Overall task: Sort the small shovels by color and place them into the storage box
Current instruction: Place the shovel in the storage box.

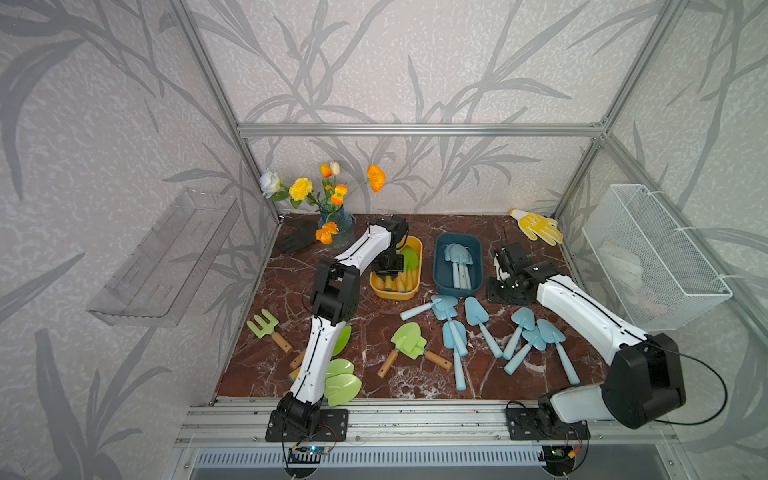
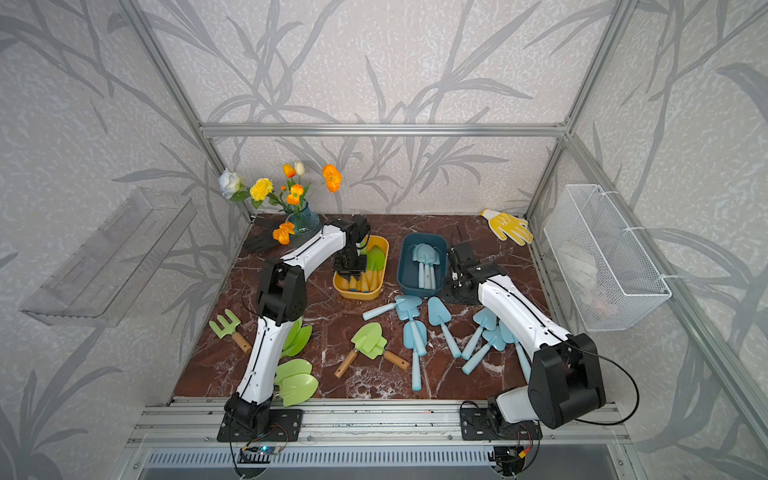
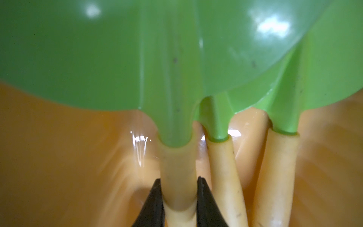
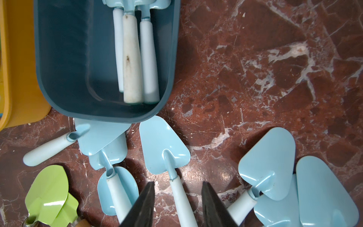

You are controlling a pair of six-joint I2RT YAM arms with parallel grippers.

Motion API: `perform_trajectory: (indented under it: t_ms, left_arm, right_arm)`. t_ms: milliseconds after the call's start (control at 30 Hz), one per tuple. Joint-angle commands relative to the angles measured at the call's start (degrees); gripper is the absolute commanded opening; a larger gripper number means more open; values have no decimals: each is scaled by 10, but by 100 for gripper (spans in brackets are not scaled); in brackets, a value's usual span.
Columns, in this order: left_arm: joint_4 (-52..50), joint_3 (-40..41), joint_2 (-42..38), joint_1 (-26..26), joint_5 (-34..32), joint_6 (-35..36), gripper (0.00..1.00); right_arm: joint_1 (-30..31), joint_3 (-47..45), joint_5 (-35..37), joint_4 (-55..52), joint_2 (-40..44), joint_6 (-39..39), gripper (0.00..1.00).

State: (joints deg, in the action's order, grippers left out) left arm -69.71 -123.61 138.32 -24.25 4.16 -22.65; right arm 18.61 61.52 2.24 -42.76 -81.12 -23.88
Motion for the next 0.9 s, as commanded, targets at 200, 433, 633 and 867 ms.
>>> perform_trajectory:
  t_ms: [200, 433, 633, 867]
  left_arm:
    - [-20, 12, -31, -5, 12, -1, 42]
    - [1, 49, -118, -11, 19, -20, 47]
    - [70, 139, -201, -17, 28, -64, 48]
    - [111, 213, -233, -17, 30, -94, 48]
  right_arm:
    - [-2, -23, -2, -13, 22, -8, 42]
    - [-2, -39, -23, -16, 33, -6, 42]
    - [26, -69, -58, -11, 41, -5, 43]
    - [148, -80, -58, -3, 19, -5, 45]
